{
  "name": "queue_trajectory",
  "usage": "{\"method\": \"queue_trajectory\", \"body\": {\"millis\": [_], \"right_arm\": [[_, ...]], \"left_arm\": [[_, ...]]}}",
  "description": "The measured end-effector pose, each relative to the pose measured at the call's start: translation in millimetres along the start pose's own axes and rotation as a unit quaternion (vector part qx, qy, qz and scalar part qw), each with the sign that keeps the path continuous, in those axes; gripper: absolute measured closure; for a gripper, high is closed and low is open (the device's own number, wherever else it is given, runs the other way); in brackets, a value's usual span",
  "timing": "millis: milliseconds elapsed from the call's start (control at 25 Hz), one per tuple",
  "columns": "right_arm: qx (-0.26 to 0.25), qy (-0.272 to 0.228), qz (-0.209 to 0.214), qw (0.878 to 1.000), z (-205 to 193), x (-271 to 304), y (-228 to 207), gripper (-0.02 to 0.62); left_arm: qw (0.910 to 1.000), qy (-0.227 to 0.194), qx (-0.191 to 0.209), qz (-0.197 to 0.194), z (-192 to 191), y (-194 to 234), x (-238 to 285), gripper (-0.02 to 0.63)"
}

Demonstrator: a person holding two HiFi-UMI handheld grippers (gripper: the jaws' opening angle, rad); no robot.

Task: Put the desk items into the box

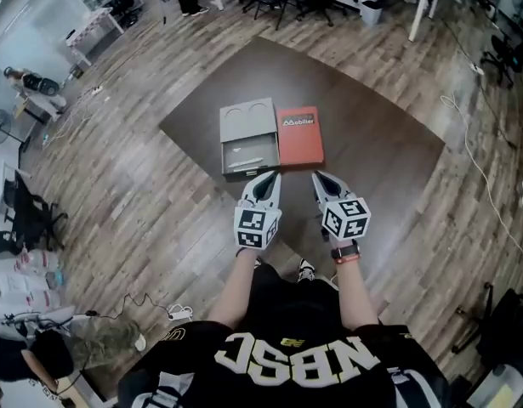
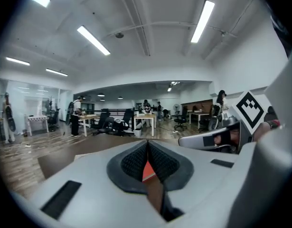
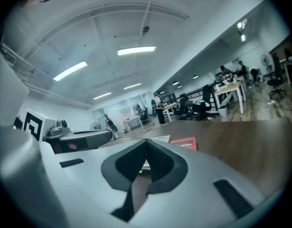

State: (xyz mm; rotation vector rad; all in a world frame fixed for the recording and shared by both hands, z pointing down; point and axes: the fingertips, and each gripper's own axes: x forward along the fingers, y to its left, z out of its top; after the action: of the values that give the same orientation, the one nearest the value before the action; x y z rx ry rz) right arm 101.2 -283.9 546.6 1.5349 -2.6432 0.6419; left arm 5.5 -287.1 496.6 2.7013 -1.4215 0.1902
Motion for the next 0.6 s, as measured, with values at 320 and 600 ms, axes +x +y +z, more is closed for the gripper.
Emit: {"method": "queue_trajectory", "body": {"millis": [320,600], "right_arm": [[0.039,-0.027,-0.157,0.986,5,-30,-103,0.588],[0.085,-0.052,-0.25,0.963,1,-47,-150,0.586]], "left_arm": [[0.9783,0.03,0.04,-0.201,-16,-72,123,0.589],[0.9255,0.103,0.147,-0.333,-60,-126,176,0.589]]}}
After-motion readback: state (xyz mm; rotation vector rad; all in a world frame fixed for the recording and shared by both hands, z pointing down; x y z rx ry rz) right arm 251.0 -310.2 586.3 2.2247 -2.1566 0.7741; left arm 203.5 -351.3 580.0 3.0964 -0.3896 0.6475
